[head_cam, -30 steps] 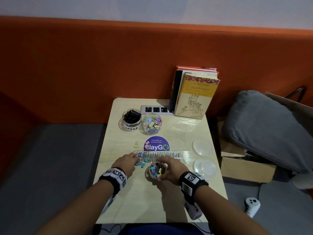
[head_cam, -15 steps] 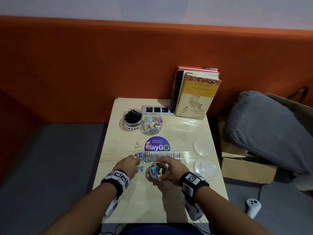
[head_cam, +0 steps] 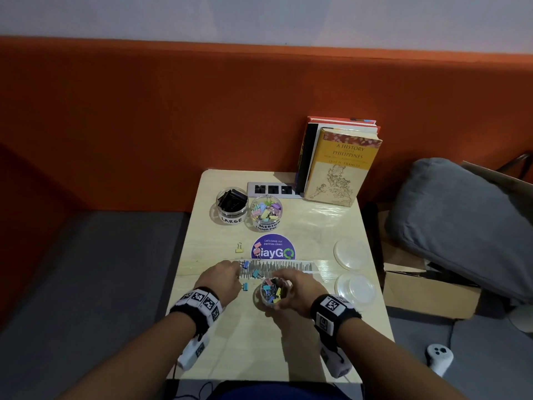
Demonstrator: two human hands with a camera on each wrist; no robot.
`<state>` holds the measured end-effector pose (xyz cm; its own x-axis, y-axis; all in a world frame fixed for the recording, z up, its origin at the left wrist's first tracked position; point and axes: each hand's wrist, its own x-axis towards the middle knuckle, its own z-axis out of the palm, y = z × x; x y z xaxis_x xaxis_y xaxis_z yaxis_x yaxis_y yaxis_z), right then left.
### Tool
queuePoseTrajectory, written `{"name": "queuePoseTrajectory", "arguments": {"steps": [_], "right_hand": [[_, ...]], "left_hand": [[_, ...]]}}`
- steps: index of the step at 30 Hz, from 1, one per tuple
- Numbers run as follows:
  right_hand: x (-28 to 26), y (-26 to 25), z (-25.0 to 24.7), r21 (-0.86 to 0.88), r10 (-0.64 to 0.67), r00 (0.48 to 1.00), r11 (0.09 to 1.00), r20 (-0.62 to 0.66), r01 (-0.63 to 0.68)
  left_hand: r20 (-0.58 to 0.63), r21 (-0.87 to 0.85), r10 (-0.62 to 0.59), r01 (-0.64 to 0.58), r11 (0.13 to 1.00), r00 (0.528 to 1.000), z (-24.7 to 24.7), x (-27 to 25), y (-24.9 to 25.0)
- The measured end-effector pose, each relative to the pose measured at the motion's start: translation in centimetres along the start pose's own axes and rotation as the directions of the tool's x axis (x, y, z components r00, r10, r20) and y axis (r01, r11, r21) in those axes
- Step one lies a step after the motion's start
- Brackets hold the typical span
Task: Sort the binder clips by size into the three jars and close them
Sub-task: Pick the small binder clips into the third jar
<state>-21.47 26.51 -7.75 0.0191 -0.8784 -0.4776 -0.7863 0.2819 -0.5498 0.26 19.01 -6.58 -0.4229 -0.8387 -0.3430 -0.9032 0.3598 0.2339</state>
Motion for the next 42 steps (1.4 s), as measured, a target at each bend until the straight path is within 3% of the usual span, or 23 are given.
{"name": "queuePoseTrajectory", "arguments": {"steps": [5, 7, 16, 20, 23, 27, 32, 37, 42], "right_hand": [[0.1, 0.0, 0.0, -0.016, -0.016, 1.000, 1.000, 0.000, 0.016], [0.1, 0.0, 0.0, -0.017, -0.021, 1.000, 1.000, -0.001, 0.021], [0.1, 0.2, 0.2, 0.007, -0.010, 1.000, 1.000, -0.003, 0.010], [0.3, 0.3, 0.3, -0.001, -0.006, 1.000, 1.000, -0.001, 0.006], [0.4, 0.3, 0.3, 0.002, -0.005, 1.000, 1.000, 0.002, 0.005], [0.5, 0.4, 0.3, 0.001, -0.009, 1.000, 1.000, 0.004, 0.009], [0.5, 0.5, 0.3, 0.007, -0.008, 1.000, 1.000, 0.008, 0.008], [0.5, 0.3, 0.3, 0.009, -0.007, 1.000, 1.000, 0.003, 0.007], [0.5, 0.0, 0.3, 0.031, -0.008, 1.000, 0.999, 0.002, 0.008]], "left_hand": [[-0.052, -0.072, 0.276, -0.280, 0.957, 0.960, -0.8, -0.3, 2.3], [-0.027, -0.051, 0.329, -0.330, 0.943, 0.944, -0.7, -0.5, 3.4], [0.012, 0.004, 0.168, -0.168, 0.986, 0.986, 1.5, 0.2, 2.0], [0.133, 0.192, 0.208, -0.231, 0.954, 0.969, 2.8, 0.4, -0.5], [0.172, 0.200, 0.227, -0.260, 0.945, 0.959, 3.5, 0.1, -1.5], [0.171, 0.125, 0.148, -0.171, 0.977, 0.974, 3.4, 0.0, -1.9], [0.053, 0.056, 0.089, -0.092, 0.994, 0.995, 3.2, -0.6, -1.9], [-0.079, -0.130, 0.198, -0.207, 0.970, 0.977, 1.9, 0.3, 0.1], [-0.059, -0.091, 0.349, -0.353, 0.931, 0.935, 1.2, 0.7, 3.4]]}}
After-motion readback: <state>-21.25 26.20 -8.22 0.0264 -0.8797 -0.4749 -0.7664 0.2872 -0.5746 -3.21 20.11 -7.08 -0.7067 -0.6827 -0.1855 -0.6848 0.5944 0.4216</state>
